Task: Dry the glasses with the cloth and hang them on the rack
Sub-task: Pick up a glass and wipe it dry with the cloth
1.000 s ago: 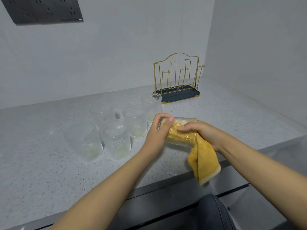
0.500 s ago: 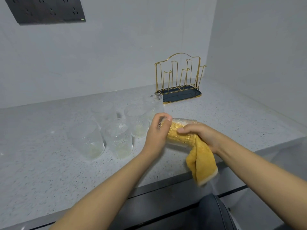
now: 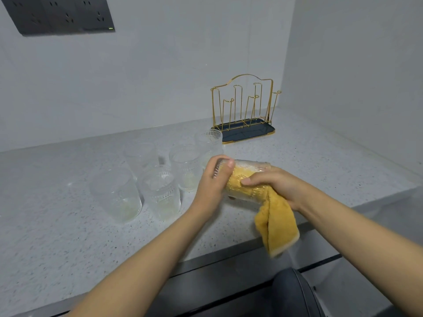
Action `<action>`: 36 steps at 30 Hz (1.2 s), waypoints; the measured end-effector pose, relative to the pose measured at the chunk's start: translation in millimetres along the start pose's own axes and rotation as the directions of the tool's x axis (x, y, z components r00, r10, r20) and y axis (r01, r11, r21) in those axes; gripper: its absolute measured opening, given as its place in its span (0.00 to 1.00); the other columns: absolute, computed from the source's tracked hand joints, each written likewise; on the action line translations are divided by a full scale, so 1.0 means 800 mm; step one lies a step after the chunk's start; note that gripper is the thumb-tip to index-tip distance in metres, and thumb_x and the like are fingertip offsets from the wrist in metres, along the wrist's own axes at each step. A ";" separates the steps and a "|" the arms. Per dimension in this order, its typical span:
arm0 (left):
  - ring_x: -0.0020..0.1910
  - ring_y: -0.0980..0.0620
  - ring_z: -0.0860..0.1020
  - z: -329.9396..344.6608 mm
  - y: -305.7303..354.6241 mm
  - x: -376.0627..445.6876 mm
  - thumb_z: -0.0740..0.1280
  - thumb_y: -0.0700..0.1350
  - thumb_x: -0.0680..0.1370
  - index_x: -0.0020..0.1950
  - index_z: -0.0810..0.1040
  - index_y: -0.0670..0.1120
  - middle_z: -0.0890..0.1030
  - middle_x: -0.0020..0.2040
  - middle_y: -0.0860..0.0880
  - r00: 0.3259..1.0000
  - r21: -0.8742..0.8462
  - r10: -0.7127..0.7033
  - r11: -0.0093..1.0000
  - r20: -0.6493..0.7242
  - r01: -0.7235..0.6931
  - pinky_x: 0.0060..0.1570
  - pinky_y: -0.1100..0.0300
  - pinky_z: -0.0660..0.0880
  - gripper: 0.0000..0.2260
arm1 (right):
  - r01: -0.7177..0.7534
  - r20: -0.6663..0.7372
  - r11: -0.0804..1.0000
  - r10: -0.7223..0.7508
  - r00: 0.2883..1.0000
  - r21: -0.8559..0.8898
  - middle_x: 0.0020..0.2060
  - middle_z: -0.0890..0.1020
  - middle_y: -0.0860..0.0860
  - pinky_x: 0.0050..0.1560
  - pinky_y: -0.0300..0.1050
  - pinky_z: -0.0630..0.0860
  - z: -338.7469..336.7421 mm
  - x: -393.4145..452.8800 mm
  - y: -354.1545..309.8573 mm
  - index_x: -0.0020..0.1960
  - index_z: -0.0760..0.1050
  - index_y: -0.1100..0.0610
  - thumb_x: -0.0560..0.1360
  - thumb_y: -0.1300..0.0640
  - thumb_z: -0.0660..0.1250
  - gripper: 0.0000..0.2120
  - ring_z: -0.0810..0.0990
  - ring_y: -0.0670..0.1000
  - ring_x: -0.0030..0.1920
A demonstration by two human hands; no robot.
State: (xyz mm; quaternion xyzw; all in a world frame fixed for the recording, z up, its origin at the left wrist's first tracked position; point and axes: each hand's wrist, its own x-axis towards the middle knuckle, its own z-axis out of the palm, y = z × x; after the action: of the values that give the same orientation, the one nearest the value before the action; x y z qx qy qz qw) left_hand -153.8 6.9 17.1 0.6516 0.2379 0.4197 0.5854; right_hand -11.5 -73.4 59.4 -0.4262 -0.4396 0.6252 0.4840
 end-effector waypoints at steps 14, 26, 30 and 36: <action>0.50 0.55 0.79 -0.003 -0.002 0.000 0.63 0.61 0.73 0.54 0.76 0.58 0.80 0.52 0.52 0.999 0.059 -0.049 0.997 0.020 0.048 0.51 0.61 0.75 0.13 | 0.028 -0.040 0.985 -0.035 0.999 -0.169 0.43 0.83 0.54 0.46 0.39 0.79 -0.002 0.006 0.001 0.52 0.78 0.59 0.63 0.65 0.71 0.17 0.82 0.50 0.43; 0.53 0.51 0.82 -0.012 0.013 -0.001 0.63 0.64 0.76 0.62 0.75 0.54 0.81 0.58 0.48 0.938 0.055 -0.299 0.954 0.175 0.294 0.48 0.52 0.82 0.20 | 0.065 -0.015 0.904 -0.078 0.997 -0.422 0.45 0.84 0.50 0.49 0.40 0.77 -0.007 0.000 0.004 0.53 0.79 0.54 0.67 0.62 0.73 0.15 0.82 0.50 0.47; 0.47 0.65 0.79 -0.006 -0.001 -0.013 0.65 0.56 0.74 0.58 0.73 0.57 0.77 0.53 0.57 0.991 0.100 0.080 0.991 0.111 -0.091 0.44 0.69 0.76 0.13 | -0.008 -0.017 0.998 0.007 1.000 -0.064 0.43 0.84 0.55 0.44 0.42 0.80 -0.007 -0.003 0.002 0.52 0.79 0.59 0.65 0.62 0.70 0.15 0.83 0.53 0.43; 0.29 0.53 0.80 -0.009 0.036 0.015 0.64 0.62 0.77 0.42 0.80 0.49 0.82 0.33 0.51 0.876 0.058 -0.460 0.888 0.144 0.457 0.27 0.62 0.76 0.17 | 0.251 0.135 0.399 -0.297 0.945 -0.882 0.52 0.81 0.46 0.54 0.40 0.74 0.019 -0.008 0.013 0.57 0.76 0.52 0.71 0.52 0.71 0.16 0.78 0.44 0.52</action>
State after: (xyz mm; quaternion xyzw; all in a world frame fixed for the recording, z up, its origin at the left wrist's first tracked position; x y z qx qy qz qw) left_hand -158.7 15.0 47.7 0.6135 0.3442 0.2149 0.6775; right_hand -27.5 -83.1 53.8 -0.5513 -0.7539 0.2040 0.2936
